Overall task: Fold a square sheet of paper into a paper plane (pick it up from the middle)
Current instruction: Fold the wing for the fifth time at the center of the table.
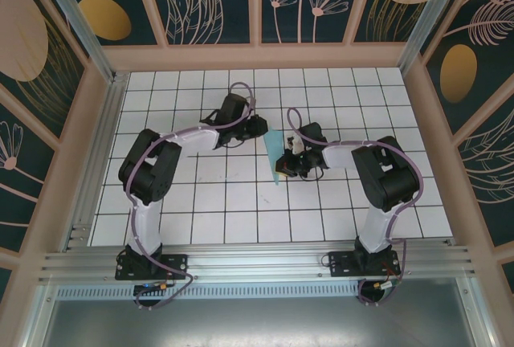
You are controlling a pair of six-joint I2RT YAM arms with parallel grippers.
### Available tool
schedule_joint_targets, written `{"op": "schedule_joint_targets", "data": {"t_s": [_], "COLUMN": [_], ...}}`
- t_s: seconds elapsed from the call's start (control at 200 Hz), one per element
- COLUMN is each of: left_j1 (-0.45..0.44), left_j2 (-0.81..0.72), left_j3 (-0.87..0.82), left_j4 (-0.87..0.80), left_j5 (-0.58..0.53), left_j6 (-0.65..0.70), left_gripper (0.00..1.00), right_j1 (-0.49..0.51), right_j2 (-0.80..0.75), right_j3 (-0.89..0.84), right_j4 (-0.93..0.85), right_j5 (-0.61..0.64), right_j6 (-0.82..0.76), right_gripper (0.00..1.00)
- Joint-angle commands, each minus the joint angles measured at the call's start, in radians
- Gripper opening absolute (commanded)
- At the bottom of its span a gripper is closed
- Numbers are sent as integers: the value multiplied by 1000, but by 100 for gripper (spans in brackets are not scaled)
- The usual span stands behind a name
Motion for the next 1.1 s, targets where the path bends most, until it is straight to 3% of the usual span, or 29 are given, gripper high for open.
{"op": "schedule_joint_targets", "data": {"t_s": [0.0,0.395,0.696,0.971,1.096], "left_j1": [-24,-24,1,60,60], "left_j2": [38,191,260,305,258], "left_j3": [-10,128,271,403,429], "left_j4": [68,-116,-300,-372,-388], "left_j5": [57,9,-206,-229,-250], "left_j6": [-67,-62,-28,17,42], "left_gripper": [18,18,18,18,19], "right_j1": [17,18,19,20,20], "right_j2": [63,65,59,44,-11], "right_j3": [-50,-54,-61,-65,-57], "right_j4": [-165,-171,-182,-177,-152], "right_j5": [90,93,109,106,73], "right_j6": [-14,-19,-24,-18,-18], "right_gripper": [0,0,0,0,0]}}
